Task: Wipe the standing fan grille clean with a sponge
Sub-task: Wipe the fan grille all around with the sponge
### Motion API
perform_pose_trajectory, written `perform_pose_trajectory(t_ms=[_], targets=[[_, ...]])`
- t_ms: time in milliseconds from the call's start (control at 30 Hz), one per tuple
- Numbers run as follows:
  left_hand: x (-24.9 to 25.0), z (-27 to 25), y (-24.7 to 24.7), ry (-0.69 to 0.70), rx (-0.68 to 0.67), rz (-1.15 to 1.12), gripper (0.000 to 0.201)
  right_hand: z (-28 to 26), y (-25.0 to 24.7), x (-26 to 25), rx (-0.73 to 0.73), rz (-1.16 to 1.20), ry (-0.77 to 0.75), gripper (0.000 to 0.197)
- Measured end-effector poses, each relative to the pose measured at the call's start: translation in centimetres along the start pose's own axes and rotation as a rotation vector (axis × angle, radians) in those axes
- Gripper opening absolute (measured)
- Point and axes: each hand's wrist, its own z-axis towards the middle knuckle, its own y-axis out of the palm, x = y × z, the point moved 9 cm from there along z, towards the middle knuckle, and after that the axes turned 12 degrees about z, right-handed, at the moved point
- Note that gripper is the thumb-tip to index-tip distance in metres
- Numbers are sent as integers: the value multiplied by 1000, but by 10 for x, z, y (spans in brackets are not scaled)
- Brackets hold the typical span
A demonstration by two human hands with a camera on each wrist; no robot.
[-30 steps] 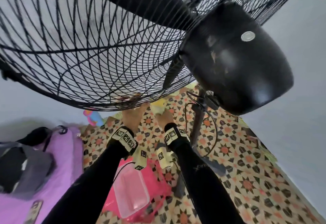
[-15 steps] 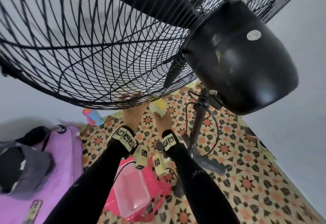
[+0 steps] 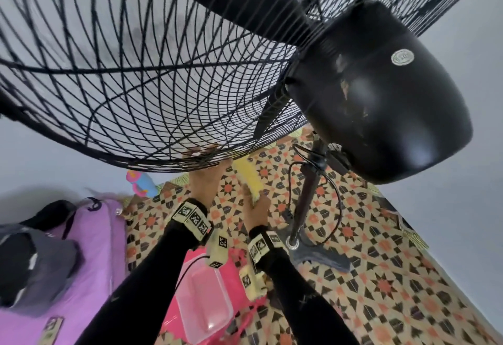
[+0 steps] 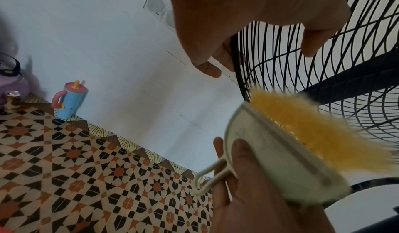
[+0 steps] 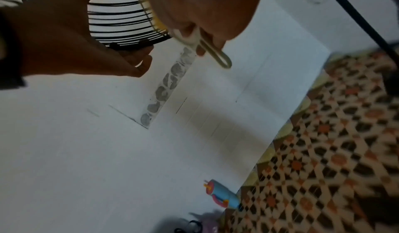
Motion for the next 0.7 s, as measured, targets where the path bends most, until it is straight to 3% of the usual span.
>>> perform_pose_trajectory(t_ms=[67,200,333,433,467,533,567,633,700], targets=[[-2,0,2,10,1,-1,36,-2,-6,10,49,32,-41,37],[-7,-8,5,-3,-18,-18,32,31,23,15,-107,-183,84,52],[-1,-7,4,6,-6,-45,35,33,20,7,-146,-211,-51,64],[3,-5,5,-1,-17,-57,37,11,4,2,-125,-191,-112,91],[2,-5,8,3,-27,-83,38,13,-1,10,-116,-129,-46,88],[2,-9,11,-2,-25,-95,40,33,-22,28,-10,-104,130,52],[0,-11,10,-17,-15,-92,41,44,-31,34,42,-111,207,43],[-7,-8,8,-45,11,-96,43,67,-43,45,101,-66,294,49],[-7,-9,8,-59,-10,-44,50,80,-34,41,52,73,361,38]])
